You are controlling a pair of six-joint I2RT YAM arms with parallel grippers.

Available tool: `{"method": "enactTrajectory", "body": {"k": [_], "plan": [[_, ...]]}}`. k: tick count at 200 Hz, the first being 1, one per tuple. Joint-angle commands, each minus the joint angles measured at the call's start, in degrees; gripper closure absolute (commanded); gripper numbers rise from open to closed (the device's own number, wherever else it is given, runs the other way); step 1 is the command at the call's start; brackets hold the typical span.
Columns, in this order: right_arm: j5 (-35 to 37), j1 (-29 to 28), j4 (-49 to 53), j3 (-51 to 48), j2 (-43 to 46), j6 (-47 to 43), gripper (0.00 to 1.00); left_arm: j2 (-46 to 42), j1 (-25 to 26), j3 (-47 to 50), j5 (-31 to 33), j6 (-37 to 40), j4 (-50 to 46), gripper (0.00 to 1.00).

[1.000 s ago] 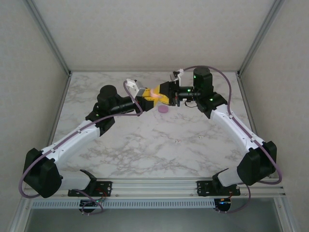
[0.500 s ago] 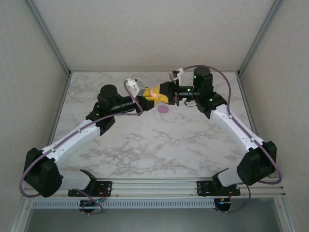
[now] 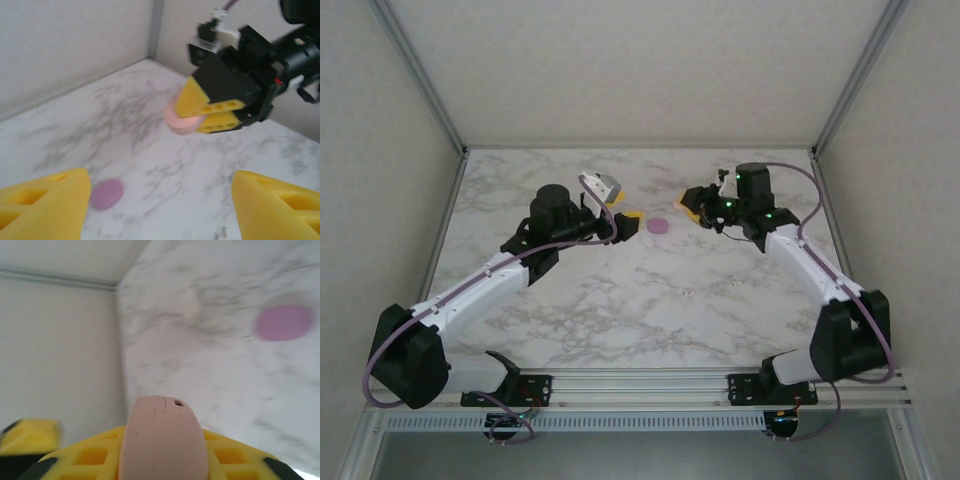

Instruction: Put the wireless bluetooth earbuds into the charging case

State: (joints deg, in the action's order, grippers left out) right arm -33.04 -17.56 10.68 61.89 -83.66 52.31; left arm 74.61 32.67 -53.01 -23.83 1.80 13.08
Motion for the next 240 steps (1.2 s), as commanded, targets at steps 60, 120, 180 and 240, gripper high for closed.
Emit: {"method": "enactTrajectory", "body": {"k": [60, 120, 180, 240], "plan": [[1.14, 1.71, -5.57, 1.40, -23.83, -10.26, 0.81, 17.41, -9.46, -18.10, 17.36, -17.10, -28.72, 0.28], [4.04, 1.93, -1.31, 4.88, -28.76, -14.78, 0.68, 37.95, -10.41, -39.89, 24.44, -22.24, -48.78, 0.27], [8.68, 2.36, 6.93, 6.95, -25.33, -19.71, 0.46, 55.96, -10.34, -60.31, 29.17, -26.97, -61.83, 0.27], [10.67, 2.36, 13.07, 8.69, -18.19, -22.21, 0.27, 66.17, -9.25, -73.73, 31.56, -29.14, -68.96, 0.28]]}}
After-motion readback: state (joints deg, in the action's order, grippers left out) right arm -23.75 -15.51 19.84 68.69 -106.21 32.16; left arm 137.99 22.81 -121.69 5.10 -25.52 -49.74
